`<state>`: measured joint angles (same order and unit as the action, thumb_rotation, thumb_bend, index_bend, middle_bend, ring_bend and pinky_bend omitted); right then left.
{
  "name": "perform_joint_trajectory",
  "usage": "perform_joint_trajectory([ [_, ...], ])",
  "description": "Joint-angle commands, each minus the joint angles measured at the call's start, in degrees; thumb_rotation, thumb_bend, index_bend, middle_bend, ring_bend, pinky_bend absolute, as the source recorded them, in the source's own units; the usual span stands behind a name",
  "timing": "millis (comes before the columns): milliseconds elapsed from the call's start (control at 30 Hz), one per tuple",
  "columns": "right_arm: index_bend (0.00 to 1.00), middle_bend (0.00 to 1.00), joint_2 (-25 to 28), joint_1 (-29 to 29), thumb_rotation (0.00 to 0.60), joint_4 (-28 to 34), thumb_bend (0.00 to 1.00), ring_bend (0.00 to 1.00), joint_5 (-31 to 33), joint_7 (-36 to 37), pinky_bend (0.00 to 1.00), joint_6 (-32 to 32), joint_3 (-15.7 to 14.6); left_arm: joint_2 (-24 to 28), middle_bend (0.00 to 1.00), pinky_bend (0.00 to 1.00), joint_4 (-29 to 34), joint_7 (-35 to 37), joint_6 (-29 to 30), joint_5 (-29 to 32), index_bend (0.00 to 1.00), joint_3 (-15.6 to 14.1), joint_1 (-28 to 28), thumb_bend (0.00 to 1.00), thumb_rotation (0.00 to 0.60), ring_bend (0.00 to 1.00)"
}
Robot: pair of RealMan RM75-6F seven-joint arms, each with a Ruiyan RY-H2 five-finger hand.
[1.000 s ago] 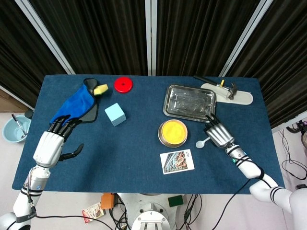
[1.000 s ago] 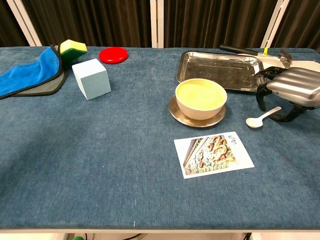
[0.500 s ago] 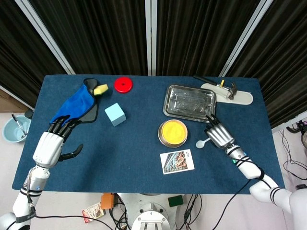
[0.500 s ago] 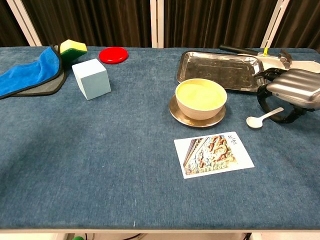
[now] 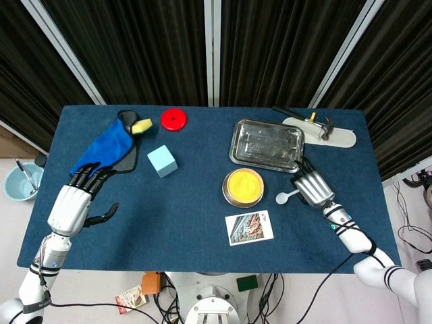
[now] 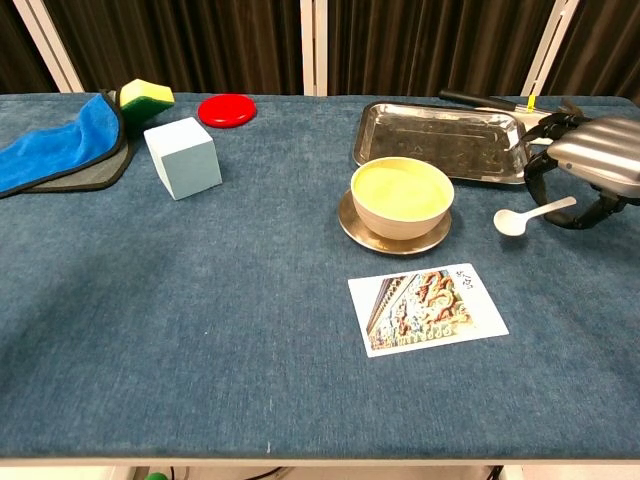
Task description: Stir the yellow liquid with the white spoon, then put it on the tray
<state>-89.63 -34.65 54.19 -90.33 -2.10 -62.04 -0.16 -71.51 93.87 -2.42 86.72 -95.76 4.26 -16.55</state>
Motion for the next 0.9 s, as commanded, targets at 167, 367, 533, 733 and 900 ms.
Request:
perform_joint_trajectory([
  [167,0.65,0.53,0.8,0.1,0.6,1.2,0.46,0.13,0.3,0.7,0.08,-1.3,1.1,0.3,0.17,0.13,0.3,-0.4,0.2,-0.1,0.19,0.0,0.1,0.29,0.417,0.1],
  [367,0.66,0.54,3.8,-0.7,0.6,5.6,0.47,0.15,0.6,-1.3,0.09,-1.0,2.0,0.7,0.17,0.13,0.6,-0.5,0.4,-0.3,0.19,-0.2,0.4,0.29,0.424,0.1],
  [533,0.66,0.55,9.2,-2.3,0.6,13.3,0.48,0.16,1.0,-5.5,0.1,0.6,3.3,1.0,0.17,0.13,0.7,-0.4,0.8,-0.6,0.19,-0.4,0.6,0.29,0.424,0.1],
  [733,0.67,0.55,14.7,-5.7,0.6,25.6,0.48,0.16,5.2,-13.1,0.1,5.4,7.2,0.7,0.17,0.13,0.4,0.0,1.2,-0.9,0.19,-0.4,0.8,0.29,0.418,0.1],
  [900,0.66,0.53,13.3,-10.5,0.6,31.3,0.48,0.16,12.8,-25.0,0.1,13.2,9.7,0.6,0.17,0.14,0.0,0.2,1.7,-1.3,0.19,-0.7,1.1,0.29,0.427,0.1],
])
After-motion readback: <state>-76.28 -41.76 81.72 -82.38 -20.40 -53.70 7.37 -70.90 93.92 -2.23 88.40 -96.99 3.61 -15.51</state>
